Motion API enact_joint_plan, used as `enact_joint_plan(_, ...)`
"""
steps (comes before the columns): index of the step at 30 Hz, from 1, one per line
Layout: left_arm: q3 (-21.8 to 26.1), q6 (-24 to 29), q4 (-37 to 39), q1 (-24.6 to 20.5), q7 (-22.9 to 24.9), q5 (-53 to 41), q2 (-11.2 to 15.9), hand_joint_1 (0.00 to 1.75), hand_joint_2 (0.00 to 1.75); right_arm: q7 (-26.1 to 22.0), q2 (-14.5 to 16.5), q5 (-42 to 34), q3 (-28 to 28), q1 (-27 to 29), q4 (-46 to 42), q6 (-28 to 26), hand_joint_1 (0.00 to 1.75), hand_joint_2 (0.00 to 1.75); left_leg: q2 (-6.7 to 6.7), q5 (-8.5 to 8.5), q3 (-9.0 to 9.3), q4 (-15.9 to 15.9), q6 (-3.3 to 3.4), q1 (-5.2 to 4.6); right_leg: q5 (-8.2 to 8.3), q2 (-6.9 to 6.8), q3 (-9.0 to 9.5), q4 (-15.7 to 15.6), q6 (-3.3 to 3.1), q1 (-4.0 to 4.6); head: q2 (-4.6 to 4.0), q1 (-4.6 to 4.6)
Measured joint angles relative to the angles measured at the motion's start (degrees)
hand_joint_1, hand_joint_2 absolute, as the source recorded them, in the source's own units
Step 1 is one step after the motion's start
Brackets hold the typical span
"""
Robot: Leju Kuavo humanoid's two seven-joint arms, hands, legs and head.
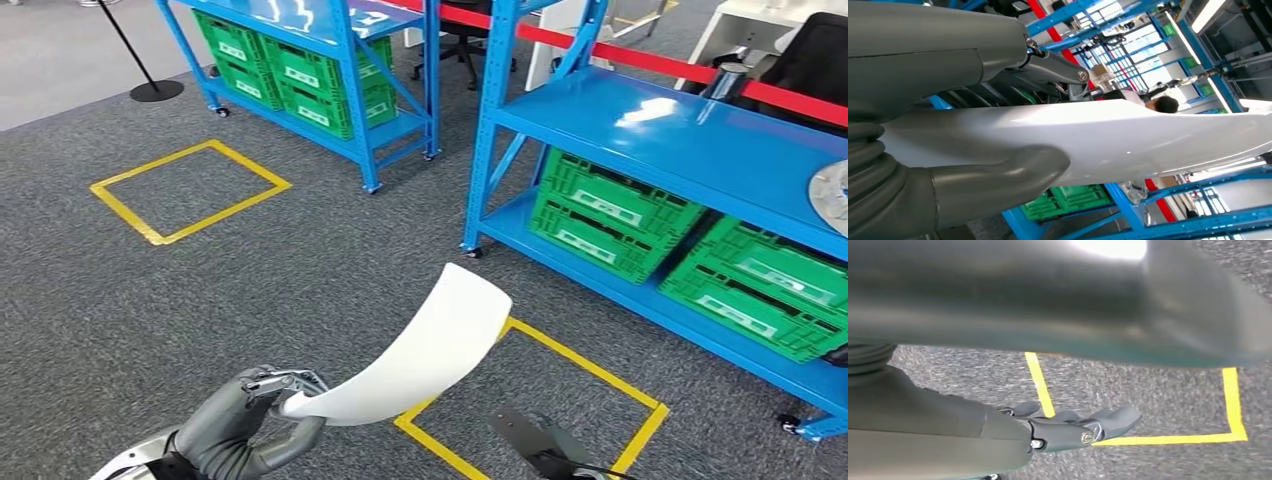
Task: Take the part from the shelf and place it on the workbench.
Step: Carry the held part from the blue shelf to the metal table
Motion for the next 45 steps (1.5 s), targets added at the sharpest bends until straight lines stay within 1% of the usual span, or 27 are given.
enact_joint_plan(2,-0.03,-0.16,-0.02,0.16,-0.16,-0.05,0.05,1.75,1.75,-0.70,-0.05,-0.63,-0.01,0.28,0.00,-0.90,0.00,0.00,-0.86,0.37,0.27,-0.49,0.64,0.30,-2.07,1.89,-1.31,3.12,0.44,-0.06,0.00,0.07)
enact_joint_plan(3,-0.13,-0.36,-0.02,0.15,-0.20,-0.11,0.08,1.75,1.75,-0.97,-0.08,-0.93,-0.03,0.49,0.00,-1.17,0.00,0.00,-1.23,0.39,0.26,-0.52,0.85,0.29,-3.79,2.97,-2.89,6.40,0.51,-0.09,0.00,0.10)
enact_joint_plan(5,-0.51,-0.74,0.00,0.13,-0.04,-0.33,0.13,1.75,1.75,-1.26,-0.08,-1.45,-0.12,1.17,-0.01,-1.51,0.00,0.00,-2.22,0.38,0.18,-0.44,1.12,0.24,-6.56,3.84,-6.48,13.41,0.55,-0.07,0.00,0.14)
enact_joint_plan(6,-0.72,-0.90,0.00,0.13,0.06,-0.47,0.15,1.75,1.75,-1.32,-0.07,-1.67,-0.19,1.58,-0.01,-1.66,0.00,0.00,-2.81,0.35,0.16,-0.36,1.15,0.23,-6.64,3.95,-7.46,15.05,0.56,-0.08,0.00,0.14)
enact_joint_plan(7,-0.86,-0.96,0.00,0.11,0.14,-0.58,0.16,1.75,1.75,-1.33,-0.07,-1.84,-0.27,1.94,-0.02,-1.76,0.00,0.00,-3.44,0.32,0.15,-0.27,1.14,0.25,-5.57,4.01,-7.36,14.45,0.55,-0.11,0.00,0.15)
enact_joint_plan(10,-0.97,-1.03,-0.01,-0.14,0.17,-0.70,0.13,1.75,1.75,-1.33,-0.08,-2.15,-0.56,2.47,-0.03,-1.87,0.00,0.00,-5.12,0.06,0.07,0.32,0.62,0.30,-0.13,5.48,-2.69,4.31,0.23,-0.32,0.00,0.15)
enact_joint_plan(12,-1.00,-1.07,-0.03,-0.36,0.17,-0.74,0.12,1.75,1.75,-1.32,-0.08,-2.22,-0.71,2.55,-0.04,-1.86,0.00,0.00,-5.84,-0.05,-0.19,0.65,-0.11,0.21,0.78,6.22,-1.02,0.76,-0.37,-0.28,0.01,0.11)
enact_joint_plan(14,-1.03,-1.13,-0.04,-0.46,0.16,-0.76,0.12,1.75,1.75,-1.32,-0.08,-2.32,-0.84,2.61,-0.09,-1.87,0.00,0.00,-6.27,0.07,-0.38,0.54,-0.82,0.22,0.69,5.66,-0.99,0.49,-0.95,-0.16,0.01,0.09)
enact_joint_plan(16,-1.05,-1.26,-0.04,-0.55,0.16,-0.75,0.12,1.75,1.75,-1.36,-0.09,-2.51,-0.98,2.57,-0.14,-2.01,0.00,0.00,-5.26,-0.70,-0.82,1.68,-1.42,0.24,0.90,5.04,-0.87,0.20,-1.53,-0.23,0.01,0.04)
enact_joint_plan(17,-1.05,-1.35,-0.03,-0.69,0.16,-0.74,0.10,1.75,1.75,-1.39,-0.10,-2.60,-1.05,2.55,-0.15,-2.18,0.00,0.00,-4.25,-1.98,-1.72,3.75,-1.69,0.25,0.96,4.60,-0.81,0.05,-1.79,-0.29,0.01,0.01)
enact_joint_plan(19,-1.05,-1.50,0.06,-1.05,0.16,-0.70,-0.09,1.75,1.75,-1.43,-0.20,-2.73,-1.19,2.62,-0.15,-2.64,0.00,0.00,-2.25,-5.76,-5.07,10.90,-2.11,0.32,0.92,3.61,-0.78,0.00,-2.08,-0.18,0.00,-0.06)
enact_joint_plan(20,-1.05,-1.55,0.17,-1.18,0.16,-0.68,-0.22,1.75,1.75,-1.43,-0.33,-2.77,-1.28,2.66,-0.15,-2.84,0.00,0.00,-1.88,-7.20,-6.82,14.50,-2.22,0.39,0.89,3.04,-0.81,0.02,-2.11,-0.11,0.00,-0.06)
enact_joint_plan(21,-1.05,-1.60,0.31,-1.30,0.16,-0.66,-0.36,1.75,1.75,-1.43,-0.52,-2.81,-1.39,2.66,-0.16,-2.97,0.00,0.00,-1.71,-7.67,-7.86,16.63,-2.24,0.43,0.86,2.47,-0.82,0.03,-2.14,-0.06,0.00,-0.05)
enact_joint_plan(22,-1.05,-1.65,0.45,-1.41,0.16,-0.65,-0.49,1.75,1.75,-1.43,-0.73,-2.83,-1.53,2.61,-0.17,-3.05,0.00,0.00,-1.59,-6.99,-7.79,16.58,-2.17,0.45,0.82,1.94,-0.79,0.03,-2.15,-0.01,0.00,-0.05)
enact_joint_plan(23,-1.04,-1.69,0.57,-1.54,0.16,-0.64,-0.62,1.75,1.75,-1.42,-0.90,-2.82,-1.67,2.54,-0.22,-3.07,0.00,0.00,-1.36,-5.36,-6.57,14.25,-2.02,0.44,0.78,1.44,-0.72,0.04,-2.12,0.03,0.00,-0.05)
enact_joint_plan(24,-1.02,-1.71,0.64,-1.69,0.16,-0.63,-0.75,1.75,1.75,-1.40,-1.03,-2.80,-1.80,2.44,-0.31,-3.06,0.00,0.00,-0.73,-3.28,-4.44,10.24,-1.77,0.38,0.72,1.00,-0.60,0.04,-2.06,0.07,0.00,-0.05)
enact_joint_plan(26,-0.92,-1.72,0.72,-2.09,0.16,-0.62,-1.05,1.75,1.75,-1.36,-1.15,-2.68,-1.95,2.09,-0.46,-2.83,0.00,0.00,1.08,-0.85,-0.78,2.95,-1.05,-0.03,0.57,0.29,-0.41,0.05,-1.69,0.28,0.00,-0.05)
enact_joint_plan(28,-0.78,-1.72,0.87,-2.40,0.16,-0.62,-1.31,1.75,1.75,-1.34,-1.20,-2.41,-1.97,1.56,-0.50,-2.33,0.00,0.00,1.59,-0.59,0.08,0.53,-0.35,-0.45,0.54,-0.41,-0.27,-0.10,-1.08,0.35,-0.01,-0.04)
enact_joint_plan(30,-0.63,-1.72,1.06,-2.45,0.16,-0.63,-1.44,1.75,1.75,-1.34,-1.15,-2.06,-1.96,0.91,-0.50,-1.69,0.00,0.00,0.51,-0.16,0.06,0.05,0.33,-0.39,0.49,-0.90,-0.06,-0.26,-0.41,0.21,0.01,-0.04)
enact_joint_plan(32,-0.43,-1.63,1.20,-2.55,0.17,-0.65,-1.63,1.75,1.75,-1.27,-1.10,-1.65,-1.93,0.15,-0.49,-0.94,0.00,0.00,-0.44,0.36,0.34,-0.56,1.00,-0.13,-1.06,0.69,-0.76,2.00,0.14,0.19,0.01,-0.01)
enact_joint_plan(35,-0.25,-1.43,1.48,-2.61,0.21,-0.67,-1.94,1.75,1.75,-1.06,-1.08,-1.23,-1.87,-0.39,-0.32,-0.05,0.00,0.00,-1.93,0.58,0.38,-0.71,1.50,-0.02,-6.24,3.76,-5.64,12.69,0.44,0.20,0.00,0.08)
enact_joint_plan(36,-0.21,-1.39,1.60,-2.52,0.24,-0.68,-1.96,1.75,1.75,-1.04,-1.08,-1.17,-1.85,-0.40,-0.22,0.06,0.00,0.00,-2.54,0.56,0.36,-0.68,1.55,-0.03,-6.98,3.97,-7.06,15.34,0.46,0.18,-0.01,0.08)
enact_joint_plan(37,-0.14,-1.33,1.69,-2.43,0.27,-0.68,-1.96,1.75,1.75,-1.05,-1.08,-1.13,-1.83,-0.38,-0.14,0.13,0.00,0.00,-3.18,0.54,0.36,-0.61,1.55,-0.01,-6.54,4.03,-7.55,15.94,0.45,0.15,0.00,0.08)
enact_joint_plan(38,-0.05,-1.24,1.75,-2.37,0.30,-0.68,-1.96,1.75,1.75,-1.06,-1.08,-1.10,-1.82,-0.39,-0.08,0.17,0.00,0.00,-3.83,0.51,0.38,-0.51,1.50,0.03,-4.98,4.10,-6.93,14.16,0.43,0.10,0.00,0.08)
enact_joint_plan(41,0.16,-0.90,1.75,-2.30,0.32,-0.64,-1.96,1.75,1.75,-1.06,-1.09,-0.98,-1.78,-0.44,-0.04,0.19,0.00,0.00,-5.61,0.23,0.21,0.15,0.89,0.08,0.49,6.06,-2.02,2.91,0.41,-0.24,0.00,0.07)
enact_joint_plan(43,0.38,-0.83,1.75,-2.30,0.34,-0.59,-1.95,1.75,1.75,-0.87,-1.09,-0.77,-1.64,-0.51,-0.05,0.27,0.00,0.00,-6.45,0.20,-0.21,0.41,0.18,0.05,0.98,6.88,-0.94,0.15,0.10,-0.23,0.00,0.06)
enact_joint_plan(45,0.78,-0.83,1.73,-2.20,0.48,-0.57,-1.91,1.75,1.75,-0.45,-1.09,-0.44,-1.41,-0.69,-0.13,0.45,0.00,0.00,-6.86,0.29,-0.43,0.31,-0.58,0.19,1.17,6.13,-0.95,-0.11,-0.63,-0.12,0.00,0.07)
